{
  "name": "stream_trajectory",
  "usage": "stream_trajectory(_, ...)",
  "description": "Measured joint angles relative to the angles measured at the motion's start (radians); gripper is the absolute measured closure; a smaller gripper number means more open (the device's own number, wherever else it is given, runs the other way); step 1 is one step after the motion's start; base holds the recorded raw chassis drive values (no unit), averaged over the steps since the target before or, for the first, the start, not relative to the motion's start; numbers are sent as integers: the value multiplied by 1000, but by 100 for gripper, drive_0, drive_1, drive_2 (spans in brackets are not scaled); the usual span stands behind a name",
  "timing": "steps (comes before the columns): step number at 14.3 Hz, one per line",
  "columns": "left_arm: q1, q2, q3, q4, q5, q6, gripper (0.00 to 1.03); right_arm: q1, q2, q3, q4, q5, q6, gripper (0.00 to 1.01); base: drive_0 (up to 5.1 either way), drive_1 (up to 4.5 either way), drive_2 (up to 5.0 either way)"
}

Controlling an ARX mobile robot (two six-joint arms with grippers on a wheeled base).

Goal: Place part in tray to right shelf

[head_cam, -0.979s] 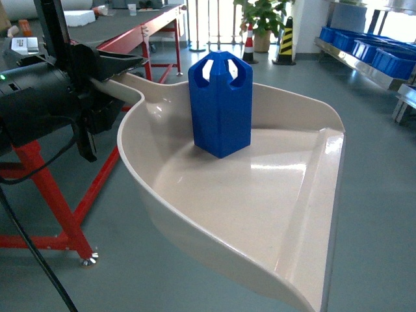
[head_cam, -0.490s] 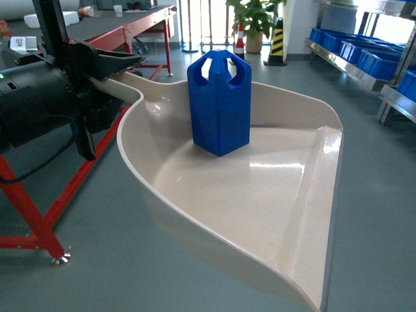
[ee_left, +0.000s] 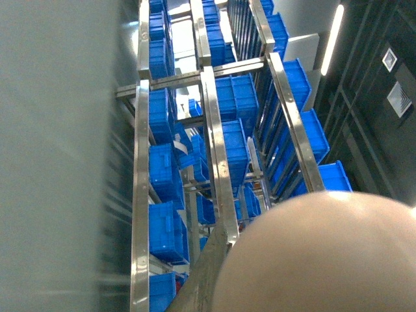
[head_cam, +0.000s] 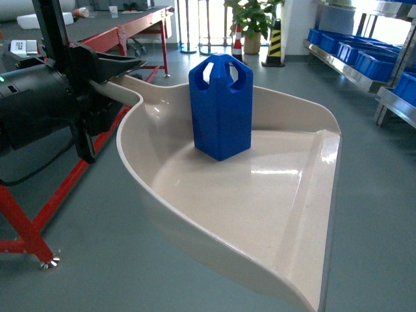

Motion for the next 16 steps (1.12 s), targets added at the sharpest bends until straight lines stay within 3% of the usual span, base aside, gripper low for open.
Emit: stream_trajectory(16,1,0,0,6,0,0,91,0,4,0,3,-1,0,3,4,432,-423)
